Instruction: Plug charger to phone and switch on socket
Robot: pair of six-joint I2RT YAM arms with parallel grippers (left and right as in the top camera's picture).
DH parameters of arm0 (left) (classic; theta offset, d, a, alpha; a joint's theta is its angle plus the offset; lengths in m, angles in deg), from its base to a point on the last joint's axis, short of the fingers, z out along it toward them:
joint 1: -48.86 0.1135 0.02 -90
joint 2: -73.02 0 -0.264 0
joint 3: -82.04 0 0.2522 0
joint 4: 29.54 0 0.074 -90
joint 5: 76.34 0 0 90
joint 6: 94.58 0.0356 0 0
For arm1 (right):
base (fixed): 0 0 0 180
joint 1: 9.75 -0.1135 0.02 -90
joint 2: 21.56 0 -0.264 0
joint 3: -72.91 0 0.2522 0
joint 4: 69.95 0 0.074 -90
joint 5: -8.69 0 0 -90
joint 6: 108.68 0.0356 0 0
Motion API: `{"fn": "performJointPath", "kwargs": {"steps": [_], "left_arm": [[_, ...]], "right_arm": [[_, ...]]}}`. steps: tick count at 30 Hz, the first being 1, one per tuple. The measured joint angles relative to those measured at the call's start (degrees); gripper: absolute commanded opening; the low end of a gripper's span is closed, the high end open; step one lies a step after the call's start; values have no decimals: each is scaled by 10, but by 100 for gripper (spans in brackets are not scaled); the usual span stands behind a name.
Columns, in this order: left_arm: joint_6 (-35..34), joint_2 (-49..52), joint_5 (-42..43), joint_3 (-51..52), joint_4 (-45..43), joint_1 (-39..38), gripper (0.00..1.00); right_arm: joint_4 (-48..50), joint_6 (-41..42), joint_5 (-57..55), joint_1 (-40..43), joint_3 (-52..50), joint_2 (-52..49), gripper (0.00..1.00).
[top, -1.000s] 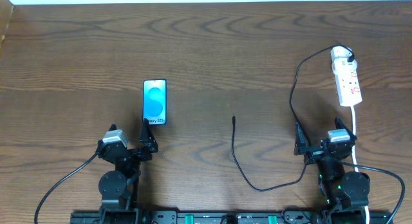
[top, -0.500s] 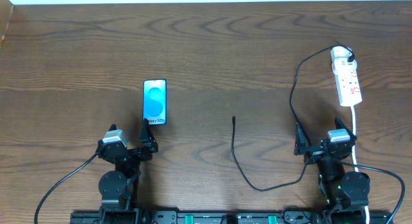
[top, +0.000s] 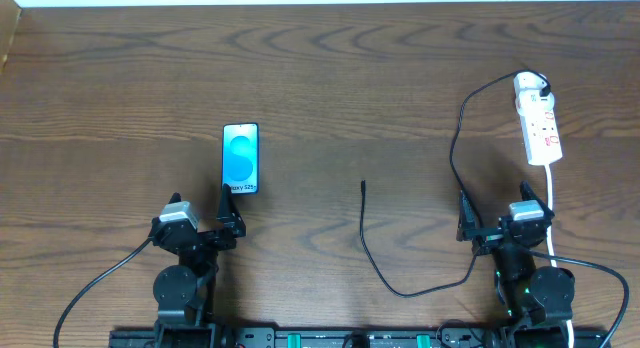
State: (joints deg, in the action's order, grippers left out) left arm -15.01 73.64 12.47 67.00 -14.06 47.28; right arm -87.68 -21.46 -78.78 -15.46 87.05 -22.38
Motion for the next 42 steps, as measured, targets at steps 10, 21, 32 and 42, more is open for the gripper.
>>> {"fn": "performJointPath", "kwargs": {"steps": [10, 21, 32, 42], "left_arm": [[-2, 0, 1, 0, 0, 0, 66], [5, 0, 4, 0, 1, 0, 91], [2, 0, 5, 0, 1, 0, 97], [47, 1, 4, -13, 22, 0, 97]], "right_arm": [[0, 0, 0, 0, 0, 0, 99], [0, 0, 0, 0, 0, 0, 99], [0, 0, 0, 0, 0, 0, 99], [0, 0, 0, 0, 0, 0, 99]]}}
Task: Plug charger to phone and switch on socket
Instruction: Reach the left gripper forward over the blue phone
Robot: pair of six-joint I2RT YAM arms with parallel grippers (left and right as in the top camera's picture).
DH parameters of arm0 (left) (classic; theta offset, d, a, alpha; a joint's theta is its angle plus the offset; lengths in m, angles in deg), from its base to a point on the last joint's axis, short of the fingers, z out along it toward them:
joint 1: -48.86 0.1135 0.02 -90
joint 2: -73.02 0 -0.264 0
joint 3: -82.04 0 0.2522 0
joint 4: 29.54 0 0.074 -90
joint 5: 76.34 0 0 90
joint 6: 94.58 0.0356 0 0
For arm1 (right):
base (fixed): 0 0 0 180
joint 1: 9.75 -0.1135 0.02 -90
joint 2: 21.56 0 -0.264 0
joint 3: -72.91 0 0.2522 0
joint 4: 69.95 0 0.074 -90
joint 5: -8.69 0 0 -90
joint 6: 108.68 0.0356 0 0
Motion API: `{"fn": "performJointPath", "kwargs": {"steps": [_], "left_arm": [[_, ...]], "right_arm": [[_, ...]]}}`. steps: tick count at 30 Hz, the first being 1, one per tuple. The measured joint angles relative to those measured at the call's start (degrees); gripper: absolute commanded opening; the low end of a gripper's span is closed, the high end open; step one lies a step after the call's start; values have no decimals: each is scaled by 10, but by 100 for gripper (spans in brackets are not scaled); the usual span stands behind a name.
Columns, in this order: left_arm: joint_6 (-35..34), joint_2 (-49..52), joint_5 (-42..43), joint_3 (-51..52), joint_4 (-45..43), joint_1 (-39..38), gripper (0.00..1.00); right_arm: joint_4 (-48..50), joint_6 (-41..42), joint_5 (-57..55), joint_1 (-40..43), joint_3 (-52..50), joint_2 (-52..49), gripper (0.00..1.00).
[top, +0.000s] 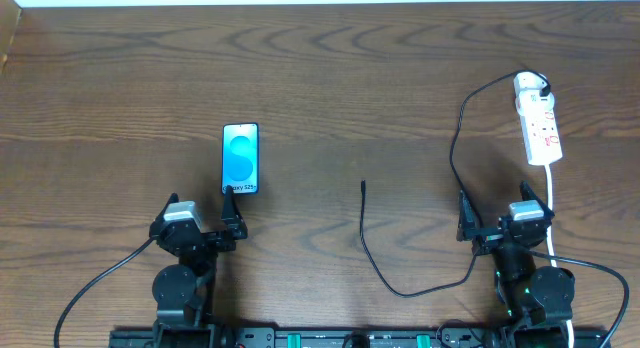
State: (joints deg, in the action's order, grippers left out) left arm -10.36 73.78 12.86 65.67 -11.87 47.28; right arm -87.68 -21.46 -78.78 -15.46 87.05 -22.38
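Observation:
The phone [240,159] lies face up on the table, screen lit, left of centre. A black charger cable [385,273] runs from the white socket strip [537,128] at the far right, loops down and ends in a free plug tip [363,185] at mid-table. My left gripper [203,208] sits just below the phone's near end, its fingers apart and holding nothing. Beside the cable's loop, my right gripper [497,206] is open and empty near the front right.
The dark wooden table [320,78] stretches back to a pale wall edge. The strip's white lead [553,203] runs down past the right arm. Arm bases and a rail line the front edge.
My left gripper has drawn back slightly toward the near edge, leaving a small gap to the phone's near end. Phone, cable, socket strip and right arm are unchanged.

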Motion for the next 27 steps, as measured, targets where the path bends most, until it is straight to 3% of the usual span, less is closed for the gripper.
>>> {"fn": "performJointPath", "kwargs": {"steps": [6, 14, 20, 27], "left_arm": [[24, 51, 0, -59, 9, 0, 97], [48, 198, 0, -211, 38, 0, 97], [55, 339, 0, -351, 114, 0, 97], [57, 532, 0, -553, 278, 0, 97]], "right_arm": [[0, 0, 0, 0, 0, 0, 99], [0, 0, 0, 0, 0, 0, 99], [0, 0, 0, 0, 0, 1, 99], [0, 0, 0, 0, 0, 1, 99]]}}
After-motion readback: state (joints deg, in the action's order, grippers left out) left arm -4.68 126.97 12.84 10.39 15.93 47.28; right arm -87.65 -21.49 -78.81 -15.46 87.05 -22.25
